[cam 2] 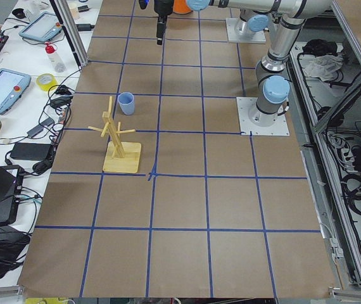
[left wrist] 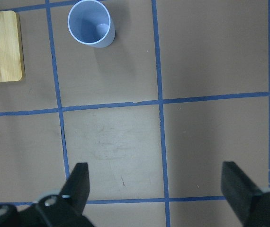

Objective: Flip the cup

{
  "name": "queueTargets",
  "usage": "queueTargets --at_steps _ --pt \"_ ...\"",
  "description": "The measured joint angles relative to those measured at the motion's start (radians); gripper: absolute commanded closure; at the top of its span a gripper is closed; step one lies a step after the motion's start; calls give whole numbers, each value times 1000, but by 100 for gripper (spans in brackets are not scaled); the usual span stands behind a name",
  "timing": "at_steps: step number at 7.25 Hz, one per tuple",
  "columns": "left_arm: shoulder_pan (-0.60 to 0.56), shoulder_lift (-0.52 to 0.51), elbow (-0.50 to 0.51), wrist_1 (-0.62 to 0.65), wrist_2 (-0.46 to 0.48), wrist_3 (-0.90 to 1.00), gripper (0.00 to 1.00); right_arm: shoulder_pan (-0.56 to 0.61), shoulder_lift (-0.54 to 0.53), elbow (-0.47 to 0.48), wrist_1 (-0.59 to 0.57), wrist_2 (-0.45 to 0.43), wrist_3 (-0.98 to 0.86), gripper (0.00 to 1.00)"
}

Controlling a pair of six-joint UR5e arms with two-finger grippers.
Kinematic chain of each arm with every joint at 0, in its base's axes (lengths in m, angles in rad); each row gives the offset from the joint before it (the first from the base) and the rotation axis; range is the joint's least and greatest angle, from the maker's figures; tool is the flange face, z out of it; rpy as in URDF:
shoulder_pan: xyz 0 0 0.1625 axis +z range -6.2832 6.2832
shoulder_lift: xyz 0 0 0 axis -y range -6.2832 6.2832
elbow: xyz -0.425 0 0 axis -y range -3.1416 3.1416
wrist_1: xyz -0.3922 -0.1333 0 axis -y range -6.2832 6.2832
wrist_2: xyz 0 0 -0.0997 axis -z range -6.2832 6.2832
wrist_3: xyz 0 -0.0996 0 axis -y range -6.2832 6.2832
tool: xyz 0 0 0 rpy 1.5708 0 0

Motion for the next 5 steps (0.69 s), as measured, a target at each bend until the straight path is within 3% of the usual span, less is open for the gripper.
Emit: queueTargets --at_steps 5 --pt "9 17 1 -56 1 -14 0 0 0 0 0 0 0 0"
